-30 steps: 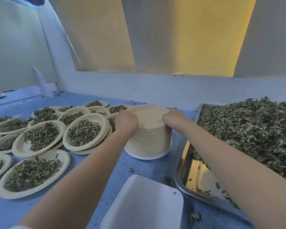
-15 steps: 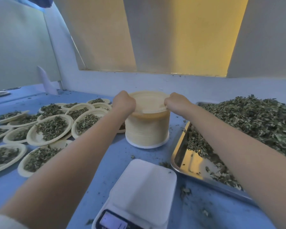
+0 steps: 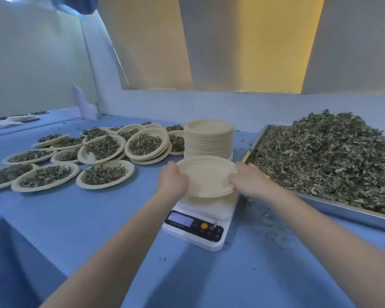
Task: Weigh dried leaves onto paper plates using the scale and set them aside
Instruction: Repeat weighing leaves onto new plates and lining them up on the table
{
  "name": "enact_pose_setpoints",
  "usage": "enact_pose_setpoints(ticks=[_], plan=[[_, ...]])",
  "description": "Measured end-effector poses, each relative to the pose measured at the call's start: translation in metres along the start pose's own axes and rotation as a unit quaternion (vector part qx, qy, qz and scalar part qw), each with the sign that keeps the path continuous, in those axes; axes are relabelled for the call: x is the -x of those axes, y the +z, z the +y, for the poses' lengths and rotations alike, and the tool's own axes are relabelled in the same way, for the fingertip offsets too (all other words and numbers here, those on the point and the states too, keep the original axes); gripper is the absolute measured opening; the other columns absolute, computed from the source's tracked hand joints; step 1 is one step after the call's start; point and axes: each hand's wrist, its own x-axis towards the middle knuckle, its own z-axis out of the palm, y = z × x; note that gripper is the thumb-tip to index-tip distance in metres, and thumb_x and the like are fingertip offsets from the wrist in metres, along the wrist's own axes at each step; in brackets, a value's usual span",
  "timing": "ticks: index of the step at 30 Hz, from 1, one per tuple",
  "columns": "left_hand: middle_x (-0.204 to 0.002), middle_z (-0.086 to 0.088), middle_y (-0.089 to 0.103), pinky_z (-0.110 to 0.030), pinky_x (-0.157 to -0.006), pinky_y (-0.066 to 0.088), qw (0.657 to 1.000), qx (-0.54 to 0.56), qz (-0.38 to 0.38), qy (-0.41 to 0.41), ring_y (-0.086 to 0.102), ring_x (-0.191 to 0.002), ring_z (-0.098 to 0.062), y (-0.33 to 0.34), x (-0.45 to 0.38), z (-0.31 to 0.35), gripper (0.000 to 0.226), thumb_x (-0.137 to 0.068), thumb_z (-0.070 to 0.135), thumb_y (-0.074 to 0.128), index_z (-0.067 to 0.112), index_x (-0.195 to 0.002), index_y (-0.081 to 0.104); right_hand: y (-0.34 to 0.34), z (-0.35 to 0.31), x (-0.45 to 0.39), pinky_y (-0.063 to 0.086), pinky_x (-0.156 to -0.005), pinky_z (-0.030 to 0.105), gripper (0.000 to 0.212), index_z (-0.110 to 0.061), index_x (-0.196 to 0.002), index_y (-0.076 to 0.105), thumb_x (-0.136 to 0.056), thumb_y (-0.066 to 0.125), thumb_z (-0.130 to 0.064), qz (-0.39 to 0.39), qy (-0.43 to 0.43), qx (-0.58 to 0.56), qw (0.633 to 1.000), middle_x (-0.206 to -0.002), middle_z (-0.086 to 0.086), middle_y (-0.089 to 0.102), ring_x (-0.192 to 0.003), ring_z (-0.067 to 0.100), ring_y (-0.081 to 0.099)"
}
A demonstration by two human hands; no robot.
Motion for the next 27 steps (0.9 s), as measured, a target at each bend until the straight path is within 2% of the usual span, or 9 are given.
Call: enact_pose_setpoints(ticks=[6,10,11,14,15,17,19,23,27], plan=[[-0.137,-0.013,0.042,-0.035,-0.087,0.041,0.999,-0.009,-0.03,-0.036,0.046,-0.116,-0.028,0.008,0.003,-0.022,0.051,-0.088,0.002,0.038,0.005,-0.139,0.034,0.024,0.011,0.007,0.033,-0.08,0.036,0.031,-0.006,-0.114,0.047,-0.091,0.038,-0.026,0.015,0.001,0.061,0.998,-0.111,0.012,0.051,-0.108,0.031,0.048],[-0.149,-0.007,0.034,-0.034,-0.098,0.038,0.997,0.047,-0.036,-0.047,0.038,-0.131,-0.026,0.003,-0.003,-0.031,0.064,-0.09,0.019,0.051,0.015,-0.148,0.024,0.024,0.015,0.007,0.037,-0.086,0.037,0.044,-0.005,-0.127,0.043,-0.097,0.035,-0.036,0.034,-0.003,0.03,0.999,-0.12,0.011,0.051,-0.112,0.03,0.047],[-0.15,-0.007,0.033,-0.035,-0.099,0.038,0.996,0.064,-0.03,-0.048,0.04,-0.129,-0.025,0.001,-0.006,-0.033,0.064,-0.091,0.023,0.053,0.016,-0.148,0.025,0.023,0.014,0.007,0.037,-0.086,0.037,0.042,-0.008,-0.124,0.045,-0.098,0.034,-0.038,0.032,0.001,0.014,0.999,-0.116,0.007,0.051,-0.111,0.028,0.046],[-0.148,-0.005,0.037,-0.032,-0.089,0.035,0.993,0.108,-0.016,-0.053,0.043,-0.122,-0.022,-0.005,-0.014,-0.038,0.059,-0.091,0.028,0.055,0.017,-0.145,0.032,0.024,0.013,0.005,0.027,-0.075,0.033,0.023,-0.026,-0.082,0.035,-0.098,0.033,-0.042,0.047,0.001,-0.019,0.999,-0.079,-0.011,0.032,-0.092,0.02,0.034],[-0.146,-0.004,0.039,-0.032,-0.091,0.033,0.991,0.12,-0.012,-0.052,0.042,-0.126,-0.023,-0.006,-0.016,-0.039,0.056,-0.091,0.028,0.055,0.017,-0.143,0.036,0.025,0.013,0.005,0.028,-0.077,0.033,0.023,-0.03,-0.08,0.034,-0.098,0.033,-0.044,0.045,0.001,-0.031,0.999,-0.081,-0.014,0.033,-0.094,0.02,0.035],[-0.142,-0.002,0.045,-0.033,-0.098,0.033,0.99,0.135,0.003,-0.038,0.042,-0.129,-0.022,-0.005,-0.017,-0.044,0.05,-0.091,0.025,0.055,0.017,-0.139,0.043,0.027,0.012,0.006,0.033,-0.094,0.037,0.036,-0.022,-0.119,0.049,-0.097,0.033,-0.047,0.029,-0.008,-0.044,0.999,-0.121,-0.005,0.051,-0.12,0.027,0.041],[-0.138,0.0,0.05,-0.031,-0.098,0.034,0.99,0.135,0.019,-0.016,0.045,-0.126,-0.018,-0.002,-0.014,-0.047,0.045,-0.091,0.021,0.054,0.017,-0.136,0.048,0.029,0.009,0.007,0.025,-0.109,0.037,0.062,-0.011,-0.146,0.03,-0.098,0.033,-0.05,0.036,-0.011,-0.036,0.999,-0.15,0.005,0.034,-0.138,0.026,0.029],[-0.13,0.004,0.056,-0.026,-0.096,0.036,0.988,0.148,0.028,0.018,0.05,-0.12,-0.012,0.003,-0.01,-0.049,0.039,-0.091,0.016,0.054,0.019,-0.129,0.053,0.032,0.008,0.003,0.022,-0.111,0.036,0.063,-0.012,-0.146,0.031,-0.097,0.035,-0.051,0.062,-0.038,-0.047,0.996,-0.151,0.003,0.035,-0.138,0.023,0.031],[-0.125,0.007,0.058,-0.036,-0.101,0.041,0.986,0.161,0.029,0.014,0.051,-0.113,-0.011,0.002,-0.012,-0.049,0.037,-0.09,0.021,0.054,0.022,-0.127,0.055,0.03,0.009,0.003,0.023,-0.112,0.037,0.066,-0.017,-0.148,0.028,-0.095,0.037,-0.055,0.065,-0.044,-0.093,0.993,-0.154,-0.001,0.03,-0.141,0.02,0.026]])
